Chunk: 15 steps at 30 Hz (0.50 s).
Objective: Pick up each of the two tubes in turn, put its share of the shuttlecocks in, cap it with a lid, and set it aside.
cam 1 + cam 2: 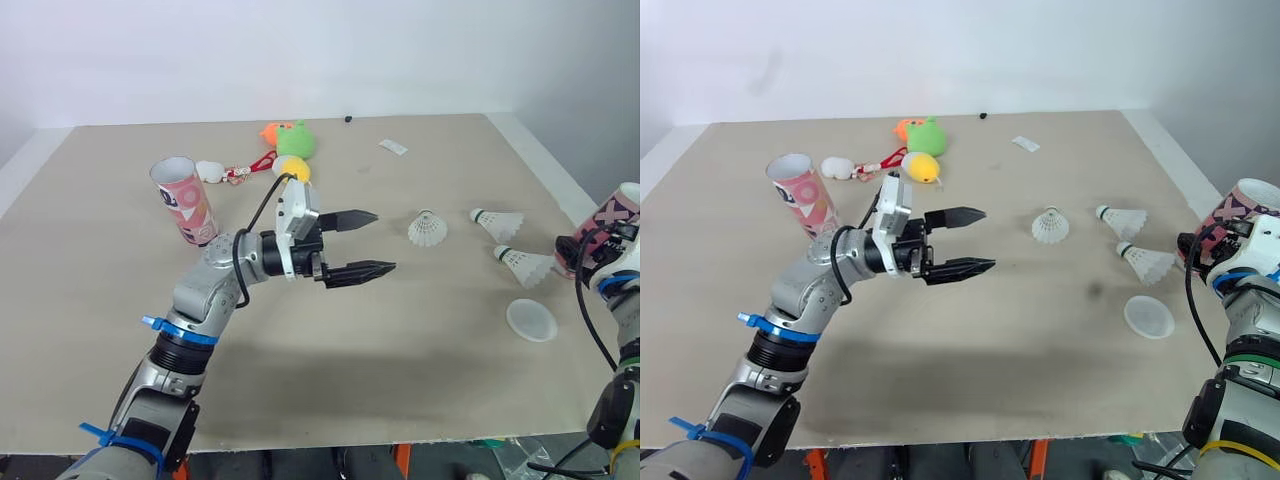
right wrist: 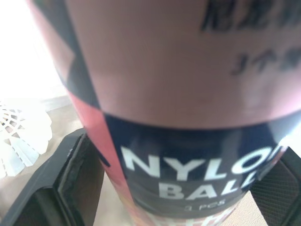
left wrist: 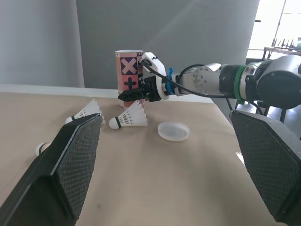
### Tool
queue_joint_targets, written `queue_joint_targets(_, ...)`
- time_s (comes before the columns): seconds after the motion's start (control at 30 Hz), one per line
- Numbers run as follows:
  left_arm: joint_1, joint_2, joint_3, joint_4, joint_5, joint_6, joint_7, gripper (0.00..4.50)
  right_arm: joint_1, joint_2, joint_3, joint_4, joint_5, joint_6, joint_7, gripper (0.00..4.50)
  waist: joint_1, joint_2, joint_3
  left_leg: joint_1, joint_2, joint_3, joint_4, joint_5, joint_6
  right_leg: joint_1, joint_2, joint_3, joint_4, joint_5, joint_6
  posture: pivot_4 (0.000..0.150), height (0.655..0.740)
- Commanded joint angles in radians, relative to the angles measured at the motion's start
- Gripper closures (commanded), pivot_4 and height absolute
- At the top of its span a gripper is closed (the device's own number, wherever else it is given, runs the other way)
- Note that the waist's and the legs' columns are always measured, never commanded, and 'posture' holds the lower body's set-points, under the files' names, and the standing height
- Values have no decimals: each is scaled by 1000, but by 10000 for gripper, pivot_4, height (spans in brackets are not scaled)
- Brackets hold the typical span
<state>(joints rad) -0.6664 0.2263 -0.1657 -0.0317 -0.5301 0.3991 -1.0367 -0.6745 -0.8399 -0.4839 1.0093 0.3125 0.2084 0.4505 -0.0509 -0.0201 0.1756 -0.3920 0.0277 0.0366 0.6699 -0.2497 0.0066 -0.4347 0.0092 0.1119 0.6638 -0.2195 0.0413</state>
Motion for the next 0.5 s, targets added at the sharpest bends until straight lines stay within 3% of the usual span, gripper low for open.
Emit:
queue_joint_targets(0.03, -2, 13, 20, -21, -6, -17, -9, 0, 6, -47, -21, -23, 12, -1, 13, 613, 0, 0, 0, 0, 0, 0, 0, 0, 0, 0, 0, 0, 0, 0, 0, 1500, 7323)
queue_joint_targets(0.5, -10, 29, 37, -2, -16, -22, -23, 0, 200, -51, -61, -277, 97, 142, 118, 613, 0, 0, 0, 0, 0, 0, 0, 0, 0, 0, 0, 0, 0, 0, 1, 1500, 7323)
